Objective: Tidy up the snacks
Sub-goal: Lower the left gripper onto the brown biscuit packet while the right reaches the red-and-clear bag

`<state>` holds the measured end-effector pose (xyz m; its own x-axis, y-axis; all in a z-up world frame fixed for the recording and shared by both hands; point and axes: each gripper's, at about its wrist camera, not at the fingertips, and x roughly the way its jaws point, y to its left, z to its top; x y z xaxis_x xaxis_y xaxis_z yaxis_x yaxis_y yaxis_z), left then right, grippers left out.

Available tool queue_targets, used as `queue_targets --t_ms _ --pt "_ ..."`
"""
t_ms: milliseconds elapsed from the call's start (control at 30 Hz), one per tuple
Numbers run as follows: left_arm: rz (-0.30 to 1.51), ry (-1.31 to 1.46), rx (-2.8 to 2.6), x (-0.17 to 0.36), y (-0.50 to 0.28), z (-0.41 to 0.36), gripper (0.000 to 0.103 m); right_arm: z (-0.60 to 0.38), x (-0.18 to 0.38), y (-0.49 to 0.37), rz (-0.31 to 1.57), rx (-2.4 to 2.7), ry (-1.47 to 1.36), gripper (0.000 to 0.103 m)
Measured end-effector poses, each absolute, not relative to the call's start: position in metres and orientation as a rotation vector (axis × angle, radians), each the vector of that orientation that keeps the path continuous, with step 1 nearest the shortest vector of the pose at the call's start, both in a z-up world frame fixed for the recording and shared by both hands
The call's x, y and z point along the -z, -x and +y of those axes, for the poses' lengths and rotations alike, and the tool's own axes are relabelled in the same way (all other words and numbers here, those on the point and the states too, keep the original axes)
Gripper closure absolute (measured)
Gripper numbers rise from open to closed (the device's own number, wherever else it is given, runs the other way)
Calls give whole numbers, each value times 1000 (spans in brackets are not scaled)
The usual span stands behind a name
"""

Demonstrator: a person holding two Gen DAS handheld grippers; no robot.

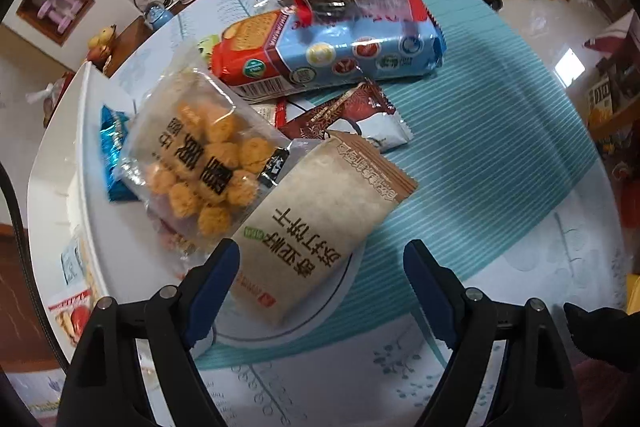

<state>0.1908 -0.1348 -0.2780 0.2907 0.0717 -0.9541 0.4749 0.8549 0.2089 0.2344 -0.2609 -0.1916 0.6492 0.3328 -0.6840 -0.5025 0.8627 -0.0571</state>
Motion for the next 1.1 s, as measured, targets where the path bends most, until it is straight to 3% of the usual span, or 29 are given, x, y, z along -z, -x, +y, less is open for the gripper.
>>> queue_targets --t_ms 267,633,867,1100 --pt "1245 -539 307 291 -204 -133 20 -247 233 -264 726 -588 241 43" --pt "1209 -580 360 299 -207 -136 10 -236 273 -285 767 -591 215 43" --pt "1183 -565 379 300 -205 -131 11 -235 289 -296 798 -572 188 43" --pt "1199 -539 424 299 -196 -129 19 -240 299 -309 832 -564 77 41"
